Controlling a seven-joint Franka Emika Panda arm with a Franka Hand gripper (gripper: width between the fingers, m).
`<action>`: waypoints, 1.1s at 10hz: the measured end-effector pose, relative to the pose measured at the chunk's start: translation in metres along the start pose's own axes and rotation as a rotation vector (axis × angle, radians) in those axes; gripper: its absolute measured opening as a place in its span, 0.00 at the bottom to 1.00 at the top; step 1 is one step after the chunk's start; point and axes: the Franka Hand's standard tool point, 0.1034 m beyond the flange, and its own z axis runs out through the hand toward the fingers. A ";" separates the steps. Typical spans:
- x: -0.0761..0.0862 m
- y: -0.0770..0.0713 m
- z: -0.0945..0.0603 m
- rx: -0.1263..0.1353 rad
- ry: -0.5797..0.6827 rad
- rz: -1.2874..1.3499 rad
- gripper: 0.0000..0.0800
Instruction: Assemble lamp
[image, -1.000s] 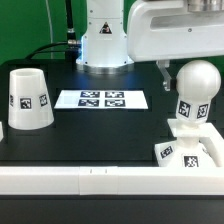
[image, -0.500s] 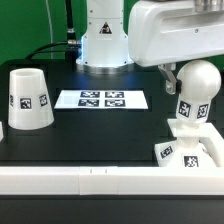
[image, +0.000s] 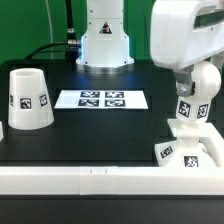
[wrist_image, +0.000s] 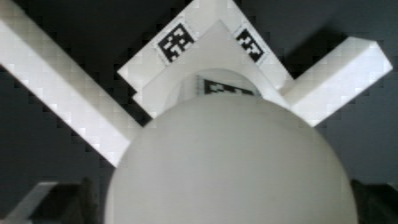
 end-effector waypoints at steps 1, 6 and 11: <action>0.000 -0.001 0.001 0.000 -0.002 -0.077 0.87; -0.004 0.005 0.000 -0.027 -0.038 -0.484 0.87; -0.006 0.007 0.000 -0.032 -0.053 -0.606 0.72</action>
Offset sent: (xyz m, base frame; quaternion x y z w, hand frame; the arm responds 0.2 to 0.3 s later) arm 0.0041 -0.0002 0.0037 -0.0184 -0.0107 -0.2629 0.9646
